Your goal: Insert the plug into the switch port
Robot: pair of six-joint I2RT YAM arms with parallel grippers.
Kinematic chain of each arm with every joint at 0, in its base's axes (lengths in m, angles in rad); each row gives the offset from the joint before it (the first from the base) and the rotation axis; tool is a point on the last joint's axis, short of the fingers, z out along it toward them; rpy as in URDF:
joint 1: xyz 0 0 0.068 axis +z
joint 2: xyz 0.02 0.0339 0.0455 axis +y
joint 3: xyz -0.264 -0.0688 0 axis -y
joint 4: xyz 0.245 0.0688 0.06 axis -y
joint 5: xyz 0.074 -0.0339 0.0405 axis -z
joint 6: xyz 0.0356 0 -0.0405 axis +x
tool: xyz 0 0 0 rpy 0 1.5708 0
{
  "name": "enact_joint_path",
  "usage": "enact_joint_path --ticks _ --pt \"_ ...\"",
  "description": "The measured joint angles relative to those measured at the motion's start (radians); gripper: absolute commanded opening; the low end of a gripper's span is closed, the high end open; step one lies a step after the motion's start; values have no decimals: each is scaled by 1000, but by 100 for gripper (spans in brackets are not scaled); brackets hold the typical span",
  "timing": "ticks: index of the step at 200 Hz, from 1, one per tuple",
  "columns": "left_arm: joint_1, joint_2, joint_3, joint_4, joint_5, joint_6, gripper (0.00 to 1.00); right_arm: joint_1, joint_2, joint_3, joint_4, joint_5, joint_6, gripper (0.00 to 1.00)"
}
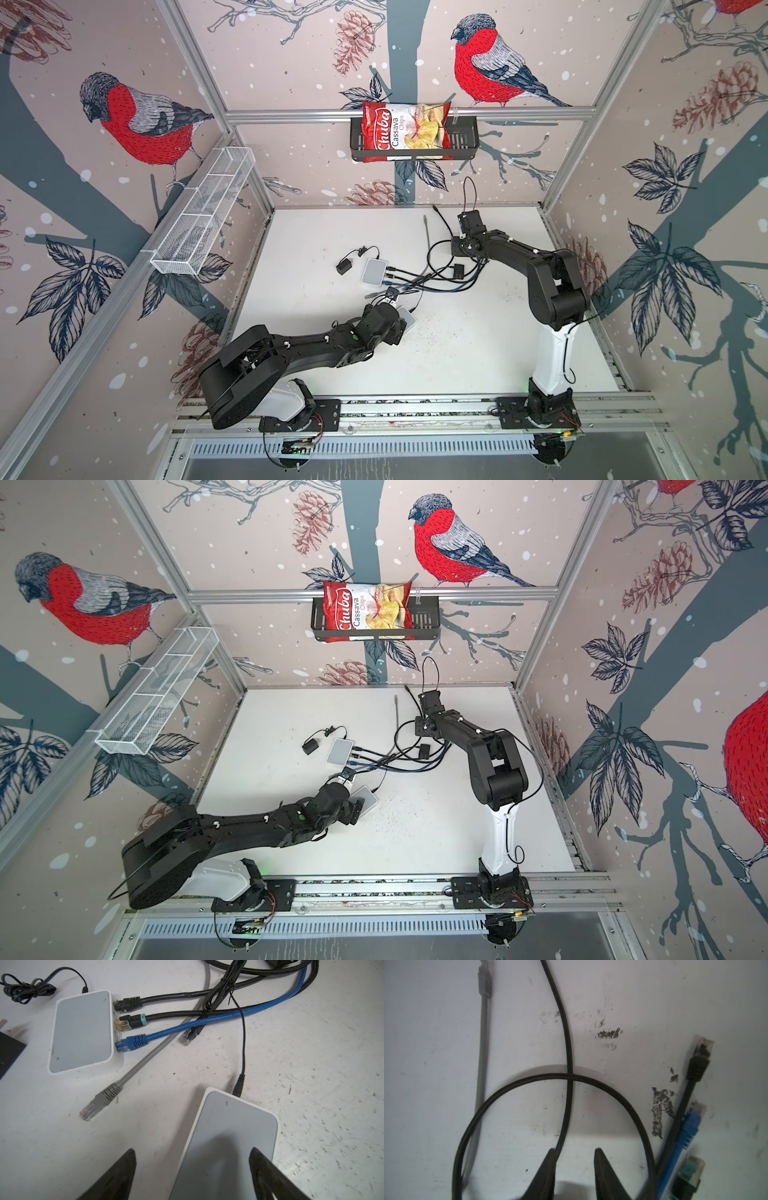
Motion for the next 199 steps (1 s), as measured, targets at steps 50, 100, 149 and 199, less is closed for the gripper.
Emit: enact_joint_path --ticks 50,100,149,199 --pt "3 -14 -16 17 -2 0 84 6 91 74 -21 -24 26 33" --pt "4 -43 -38 23 -22 0 84 9 164 168 -61 0 48 23" --pt "6 -45 -47 24 -25 0 84 9 196 212 -72 32 71 0" --pt "10 -37 -47 30 -25 0 84 -37 45 48 -41 16 108 0"
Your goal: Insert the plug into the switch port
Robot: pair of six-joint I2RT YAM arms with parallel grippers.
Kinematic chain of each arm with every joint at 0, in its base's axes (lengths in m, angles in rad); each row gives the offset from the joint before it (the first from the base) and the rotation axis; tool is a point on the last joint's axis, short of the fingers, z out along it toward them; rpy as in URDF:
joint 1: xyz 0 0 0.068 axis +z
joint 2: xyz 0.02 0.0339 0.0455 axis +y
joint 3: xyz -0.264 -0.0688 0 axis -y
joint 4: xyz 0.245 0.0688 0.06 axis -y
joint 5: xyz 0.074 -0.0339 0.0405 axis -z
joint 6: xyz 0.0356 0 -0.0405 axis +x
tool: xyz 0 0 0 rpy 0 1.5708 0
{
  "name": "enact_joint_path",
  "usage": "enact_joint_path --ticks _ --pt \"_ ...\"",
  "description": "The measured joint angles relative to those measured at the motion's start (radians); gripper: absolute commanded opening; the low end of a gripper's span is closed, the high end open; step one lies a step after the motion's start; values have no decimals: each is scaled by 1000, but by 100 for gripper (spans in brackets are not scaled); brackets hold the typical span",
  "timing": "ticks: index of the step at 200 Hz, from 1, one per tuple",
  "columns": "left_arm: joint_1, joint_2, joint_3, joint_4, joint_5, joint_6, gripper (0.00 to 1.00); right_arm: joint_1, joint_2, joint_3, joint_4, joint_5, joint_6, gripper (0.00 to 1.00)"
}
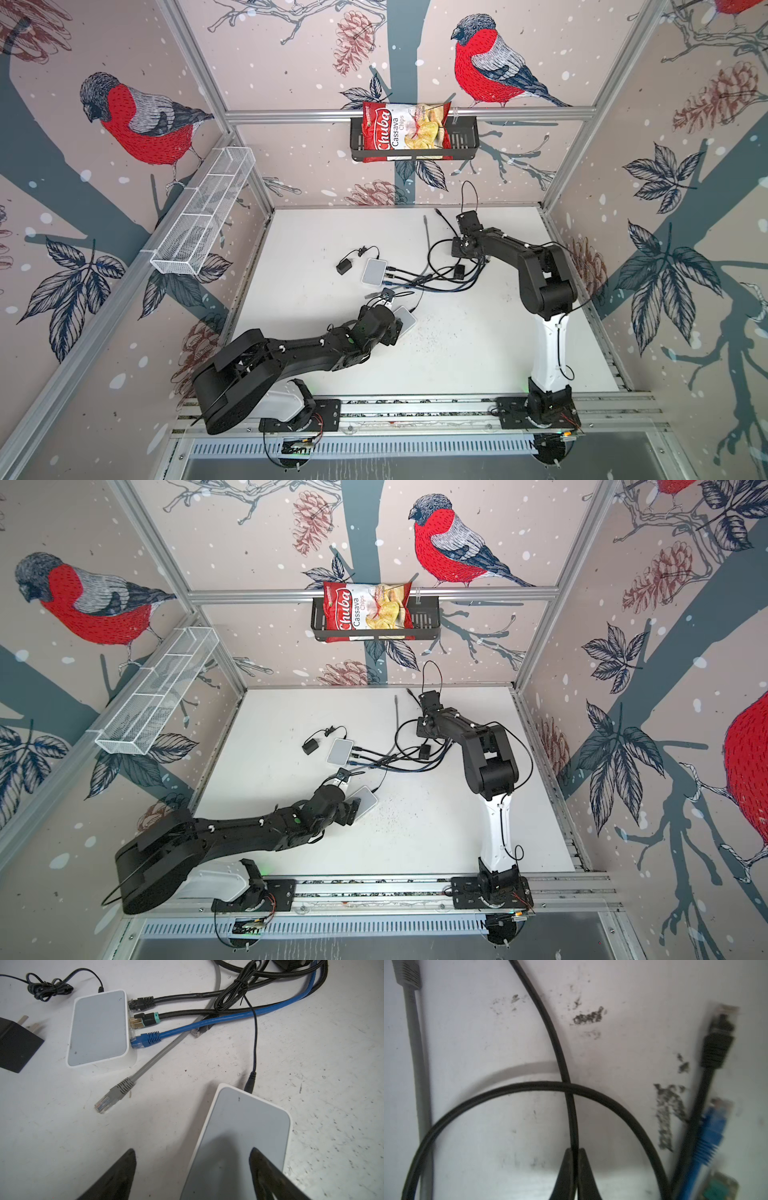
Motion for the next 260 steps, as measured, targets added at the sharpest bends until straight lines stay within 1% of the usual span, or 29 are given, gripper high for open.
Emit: enact_joint_path --ticks 28,61,81,107,138,174,199,221,232,260 --pt "1 -4 -5 0 -1 0 84 -12 -108 -61 52 8 19 1" --pt "2 -7 -6 1 -2 0 84 -14 -152 -116 81 7 16 0" --pt "2 -7 -10 4 -2 0 84 -16 -202 -196 108 20 19 0" --pt "2 -8 -15 6 -2 0 84 -46 -321 -324 151 24 44 0" --pt "2 -19 -29 8 -6 0 84 -82 -412 -403 198 24 74 0" --pt "3 -19 -32 16 -9 0 84 -89 -405 -452 237 11 103 2" --pt "3 -24 -35 21 -10 0 84 -103 -366 -475 243 -20 124 4" --pt "3 -26 -39 22 -18 0 84 -108 -322 -475 246 -48 127 12" --pt "3 -28 -39 22 -22 0 84 -108 -308 -475 246 -68 127 18" --pt "3 -38 -50 23 -27 0 84 -106 -303 -465 242 -98 104 26"
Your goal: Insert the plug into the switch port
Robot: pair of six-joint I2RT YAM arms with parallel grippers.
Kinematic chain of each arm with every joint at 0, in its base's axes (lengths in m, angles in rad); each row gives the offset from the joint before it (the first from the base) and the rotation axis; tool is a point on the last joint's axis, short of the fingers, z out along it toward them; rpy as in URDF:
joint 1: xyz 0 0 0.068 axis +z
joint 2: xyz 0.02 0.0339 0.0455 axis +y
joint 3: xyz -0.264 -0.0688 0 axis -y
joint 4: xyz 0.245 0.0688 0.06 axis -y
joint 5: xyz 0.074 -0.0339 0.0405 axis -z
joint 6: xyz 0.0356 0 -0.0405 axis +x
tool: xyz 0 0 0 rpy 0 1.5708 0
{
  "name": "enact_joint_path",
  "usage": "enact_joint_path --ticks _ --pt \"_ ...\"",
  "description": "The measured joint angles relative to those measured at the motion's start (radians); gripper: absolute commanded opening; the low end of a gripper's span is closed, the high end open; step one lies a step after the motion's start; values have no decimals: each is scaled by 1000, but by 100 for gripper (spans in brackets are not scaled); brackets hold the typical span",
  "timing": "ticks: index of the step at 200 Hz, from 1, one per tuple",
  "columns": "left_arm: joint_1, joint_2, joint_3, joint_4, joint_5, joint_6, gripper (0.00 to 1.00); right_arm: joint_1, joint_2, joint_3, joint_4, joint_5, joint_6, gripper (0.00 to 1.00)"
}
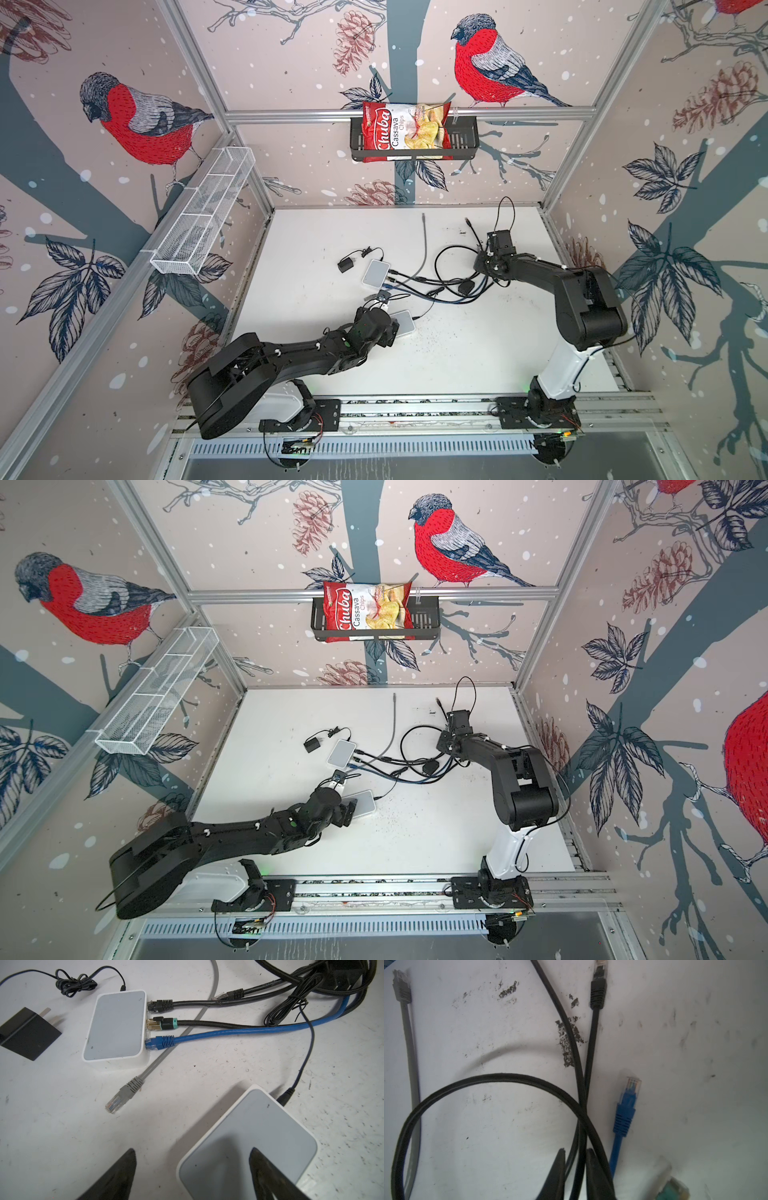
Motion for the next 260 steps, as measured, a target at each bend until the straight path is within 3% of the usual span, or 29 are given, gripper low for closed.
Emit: enact_joint_path --ticks 56,96,131,151,196,260 --pt "0 -19 -13 19 -11 1 85 87 -35 91 -34 -44 -261 27" --pt "0 -29 -27 31 -19 1 85 203 -121 18 -28 -24 -610 26" --pt "1 -41 -42 53 -19 3 84 121 -176 -13 -31 -151 -832 29" --pt "2 -50 -52 64 -23 3 84 149 -178 19 -41 -256 -931 30" --pt "5 -79 -72 85 -29 4 85 280 -64 101 -82 -343 -1051 29" --pt "11 -132 -99 101 -37 3 85 353 120 193 -148 -276 -1132 27"
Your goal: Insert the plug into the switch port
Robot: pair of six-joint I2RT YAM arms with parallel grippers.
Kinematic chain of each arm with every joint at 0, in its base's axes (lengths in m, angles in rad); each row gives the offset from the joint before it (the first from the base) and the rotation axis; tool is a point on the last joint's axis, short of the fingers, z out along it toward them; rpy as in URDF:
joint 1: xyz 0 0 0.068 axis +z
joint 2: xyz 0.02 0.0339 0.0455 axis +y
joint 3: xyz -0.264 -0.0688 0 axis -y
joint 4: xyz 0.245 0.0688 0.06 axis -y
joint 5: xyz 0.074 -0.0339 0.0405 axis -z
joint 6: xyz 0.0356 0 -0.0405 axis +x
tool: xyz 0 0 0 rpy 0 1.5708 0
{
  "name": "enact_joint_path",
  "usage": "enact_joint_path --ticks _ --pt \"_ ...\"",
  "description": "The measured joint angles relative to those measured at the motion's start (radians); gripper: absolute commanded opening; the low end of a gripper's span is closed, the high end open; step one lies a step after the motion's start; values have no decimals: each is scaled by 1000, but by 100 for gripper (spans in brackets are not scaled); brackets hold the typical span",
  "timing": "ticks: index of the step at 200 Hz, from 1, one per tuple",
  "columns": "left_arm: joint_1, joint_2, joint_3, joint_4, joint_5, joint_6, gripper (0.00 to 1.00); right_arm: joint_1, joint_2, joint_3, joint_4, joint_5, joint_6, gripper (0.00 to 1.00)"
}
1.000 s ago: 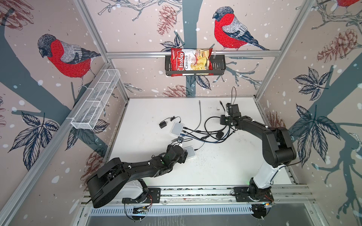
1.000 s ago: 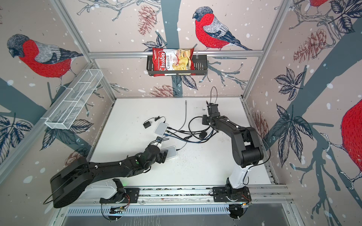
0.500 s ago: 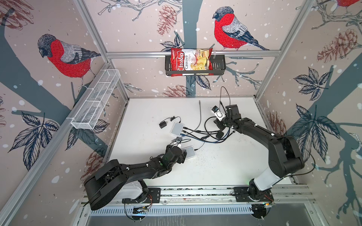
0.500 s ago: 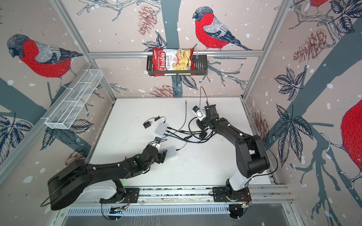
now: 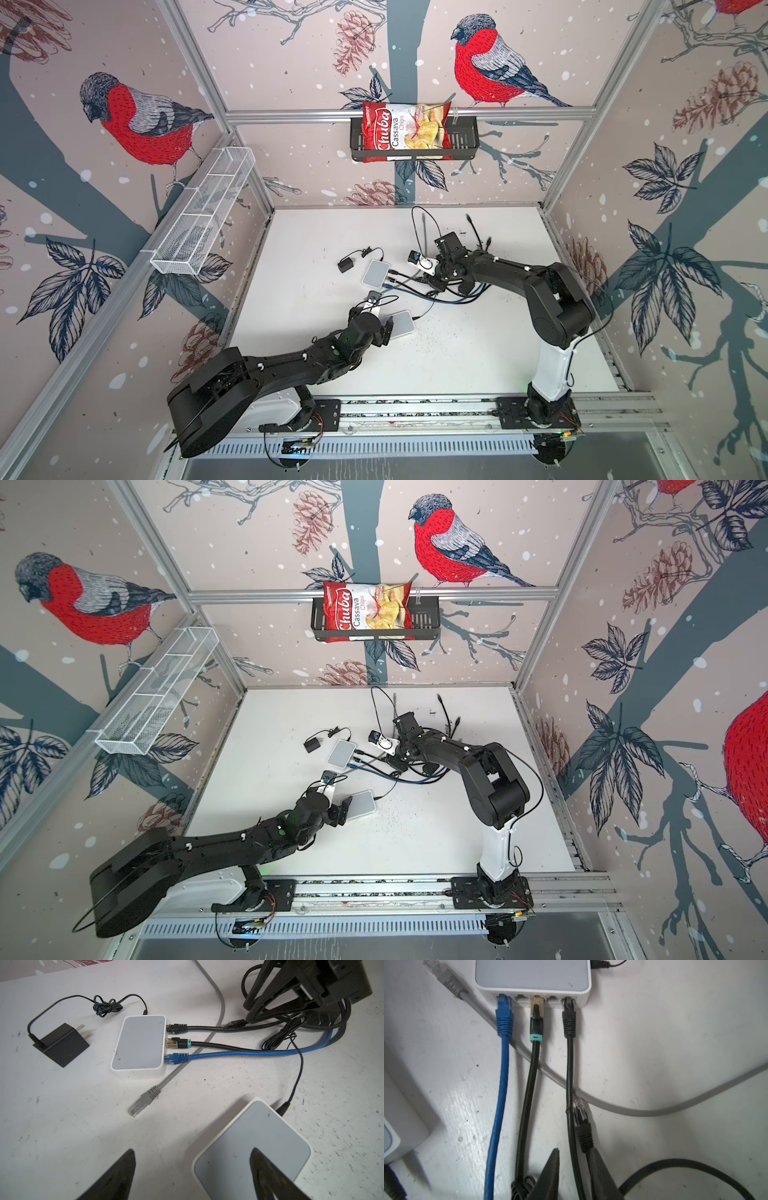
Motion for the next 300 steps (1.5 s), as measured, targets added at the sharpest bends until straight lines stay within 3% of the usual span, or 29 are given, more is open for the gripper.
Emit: enact_joint_path --ticks 80,108,191,205,222,257,300 --pt "4 -18 -14 3 -13 0 85 2 80 55 -51 76 -64 27" --pt "4 -18 -14 3 -13 0 85 2 106 81 -40 79 -86 11" --pt "5 -19 -12 0 -13 -3 85 -13 128 130 -15 119 -137 0" --pt "6 -21 -12 -1 -13 -4 85 -15 117 130 -7 121 -137 3" --pt "6 -25 -12 -1 -13 -5 85 -16 105 134 11 118 -137 15" --pt "6 -31 -12 -3 -13 -11 85 -15 113 154 2 97 -156 29" --pt "6 -34 -12 -5 -12 -11 85 -20 155 182 -60 56 -163 33"
